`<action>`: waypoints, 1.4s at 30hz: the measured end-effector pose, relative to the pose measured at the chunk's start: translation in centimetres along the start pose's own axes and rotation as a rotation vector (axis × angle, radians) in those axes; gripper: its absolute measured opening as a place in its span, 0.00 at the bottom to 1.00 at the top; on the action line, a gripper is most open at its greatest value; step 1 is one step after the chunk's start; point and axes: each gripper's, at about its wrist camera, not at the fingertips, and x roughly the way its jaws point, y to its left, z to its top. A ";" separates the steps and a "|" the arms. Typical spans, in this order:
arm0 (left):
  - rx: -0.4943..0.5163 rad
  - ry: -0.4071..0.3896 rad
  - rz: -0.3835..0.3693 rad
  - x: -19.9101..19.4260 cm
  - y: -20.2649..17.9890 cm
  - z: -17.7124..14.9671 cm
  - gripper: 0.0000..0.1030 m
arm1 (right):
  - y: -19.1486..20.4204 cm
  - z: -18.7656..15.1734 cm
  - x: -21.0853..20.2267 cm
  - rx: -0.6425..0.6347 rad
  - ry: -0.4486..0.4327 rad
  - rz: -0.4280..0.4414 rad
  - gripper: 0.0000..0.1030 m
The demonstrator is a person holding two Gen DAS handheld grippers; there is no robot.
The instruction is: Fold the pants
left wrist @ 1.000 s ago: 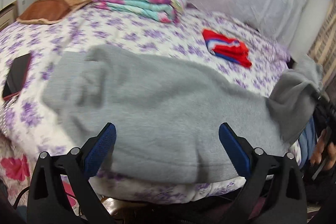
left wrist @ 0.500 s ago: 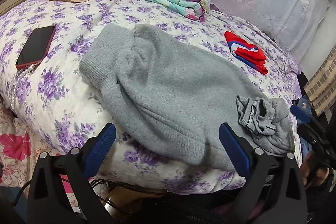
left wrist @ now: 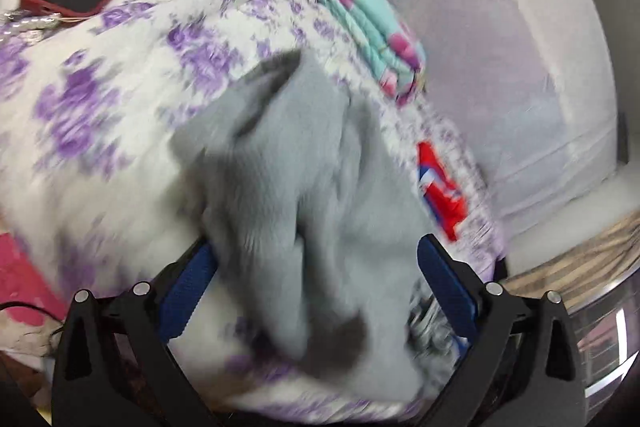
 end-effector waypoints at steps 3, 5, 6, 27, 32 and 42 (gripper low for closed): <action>-0.078 -0.011 -0.056 1.3 0.9 0.9 0.93 | -0.4 -0.2 -0.8 0.002 -0.024 -0.006 0.74; -0.052 -0.033 -0.059 1.3 -0.2 0.7 0.75 | -0.7 -0.2 -1.3 0.007 -0.041 -0.026 0.65; -0.006 -0.035 -0.070 1.3 -1.2 0.3 0.56 | -1.1 -0.2 -1.7 0.020 -0.051 -0.041 0.64; 1.265 0.425 0.096 12.4 -25.4 -27.0 0.38 | -14.0 -5.3 -16.2 0.422 -0.392 -0.261 0.79; 1.269 0.360 0.062 10.0 -26.3 -26.5 0.54 | -14.1 -6.2 -16.7 0.407 -0.348 -0.253 0.86; 0.983 0.377 -0.110 7.8 -25.1 -20.7 0.95 | -10.4 -3.2 -13.2 0.308 -0.263 -0.037 0.91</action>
